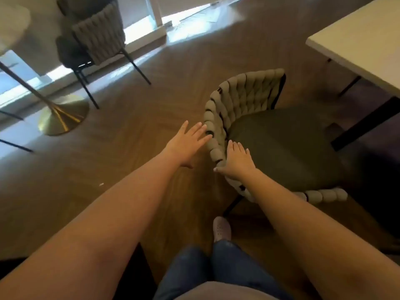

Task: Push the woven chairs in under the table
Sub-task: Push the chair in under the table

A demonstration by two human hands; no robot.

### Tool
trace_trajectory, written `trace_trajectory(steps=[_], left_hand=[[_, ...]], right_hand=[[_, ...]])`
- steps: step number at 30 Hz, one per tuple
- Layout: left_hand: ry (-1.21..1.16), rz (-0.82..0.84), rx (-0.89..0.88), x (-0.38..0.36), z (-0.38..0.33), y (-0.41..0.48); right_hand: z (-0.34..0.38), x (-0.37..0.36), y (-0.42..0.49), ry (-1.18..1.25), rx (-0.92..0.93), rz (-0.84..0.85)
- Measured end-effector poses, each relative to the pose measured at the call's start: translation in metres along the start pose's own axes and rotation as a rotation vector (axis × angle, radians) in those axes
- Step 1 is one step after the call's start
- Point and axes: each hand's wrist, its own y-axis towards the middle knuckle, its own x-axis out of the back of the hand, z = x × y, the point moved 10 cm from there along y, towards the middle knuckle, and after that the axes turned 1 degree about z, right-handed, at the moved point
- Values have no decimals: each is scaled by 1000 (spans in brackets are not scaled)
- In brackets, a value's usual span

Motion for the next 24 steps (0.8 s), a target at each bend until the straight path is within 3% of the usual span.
trace_trajectory(steps=[12,18,24], left_hand=[[217,93,-447,-27,3,137],[343,168,-703,-62,7,172],[426,171,-849,-63,-5,197]], right_hand=[[-29,-28,71,352,-382,112],[-32,-71,72,628,-651,28],[-22,-72,66,356,-707,-92]])
